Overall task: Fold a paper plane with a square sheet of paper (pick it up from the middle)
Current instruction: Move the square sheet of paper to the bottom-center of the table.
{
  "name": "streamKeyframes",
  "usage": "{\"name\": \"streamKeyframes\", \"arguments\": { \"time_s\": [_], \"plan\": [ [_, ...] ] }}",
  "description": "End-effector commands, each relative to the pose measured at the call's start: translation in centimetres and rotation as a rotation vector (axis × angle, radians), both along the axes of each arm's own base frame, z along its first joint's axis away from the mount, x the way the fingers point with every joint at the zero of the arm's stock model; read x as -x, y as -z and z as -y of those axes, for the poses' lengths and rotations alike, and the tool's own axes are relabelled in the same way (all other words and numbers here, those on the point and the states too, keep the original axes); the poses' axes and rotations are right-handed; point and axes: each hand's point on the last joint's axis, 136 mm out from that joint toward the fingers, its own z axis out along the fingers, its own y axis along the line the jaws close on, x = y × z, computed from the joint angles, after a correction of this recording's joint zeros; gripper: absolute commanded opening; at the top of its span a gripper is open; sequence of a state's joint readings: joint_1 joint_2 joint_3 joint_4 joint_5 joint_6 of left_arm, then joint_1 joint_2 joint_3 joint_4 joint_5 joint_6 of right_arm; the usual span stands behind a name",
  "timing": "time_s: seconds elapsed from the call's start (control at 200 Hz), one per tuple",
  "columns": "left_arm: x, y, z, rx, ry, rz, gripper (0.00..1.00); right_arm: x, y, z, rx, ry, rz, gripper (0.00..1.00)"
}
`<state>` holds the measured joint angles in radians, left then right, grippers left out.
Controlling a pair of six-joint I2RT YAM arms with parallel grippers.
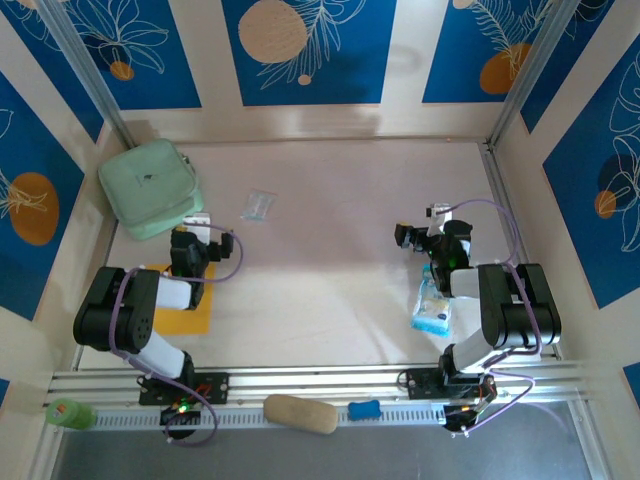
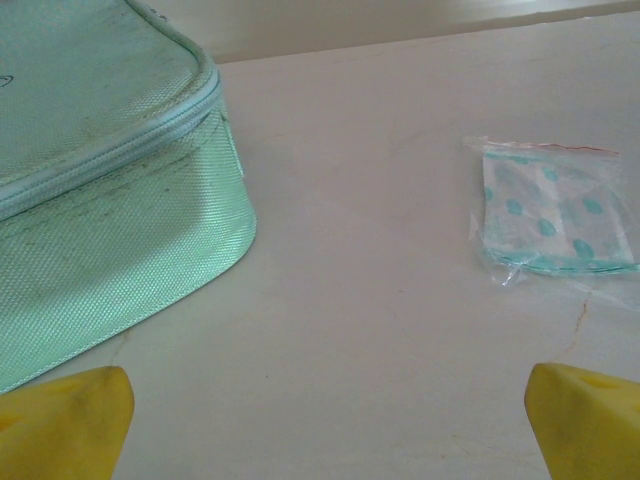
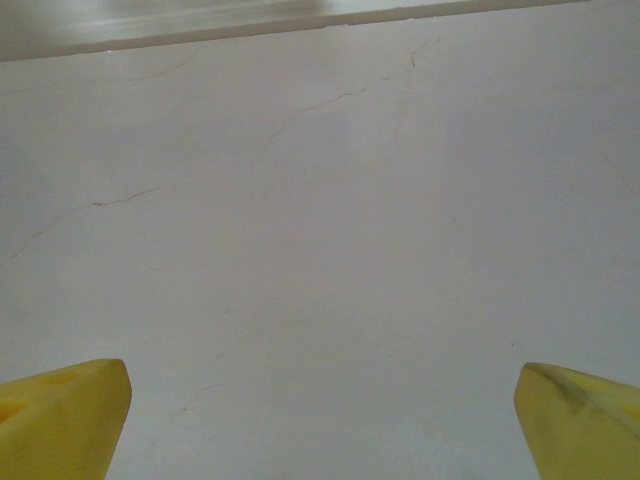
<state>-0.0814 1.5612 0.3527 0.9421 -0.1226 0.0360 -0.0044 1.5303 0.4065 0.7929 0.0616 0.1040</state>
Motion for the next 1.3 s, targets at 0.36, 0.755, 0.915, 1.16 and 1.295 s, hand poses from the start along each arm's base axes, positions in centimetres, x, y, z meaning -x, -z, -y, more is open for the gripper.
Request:
{"name": "streamKeyframes", "arguments": {
  "time_s": [0.36, 0.755, 0.915, 1.16, 1.295],
  "plan": [
    [-0.6, -0.6, 0.6, -0.003, 0.034, 0.015, 1.00, -0.6, -0.9, -0.1, -0.002, -0.014, 0.024, 0.99],
    [0.1, -1.4, 0.7, 0.000, 0.044, 0.061, 1.00, 0.0, -1.4, -1.1, 0.020, -0.058, 0.058, 0.99],
    [1.4, -3.7, -0.3, 0.017, -0.016, 0.062, 1.00, 1.0, -3.2, -1.9, 0.039, -0.089, 0.100, 0.99],
    [4.7, -7.8, -3.1, 0.310, -0.288, 0.020, 1.00, 3.0, -6.6, -0.7, -0.250, 0.144, -0.294, 0.99],
    [7.2, -6.1, -0.8, 0.532, -0.266, -0.153, 1.00, 5.5, -7.8, -4.4, -0.548, 0.022, -0.436, 0.99]
  ]
}}
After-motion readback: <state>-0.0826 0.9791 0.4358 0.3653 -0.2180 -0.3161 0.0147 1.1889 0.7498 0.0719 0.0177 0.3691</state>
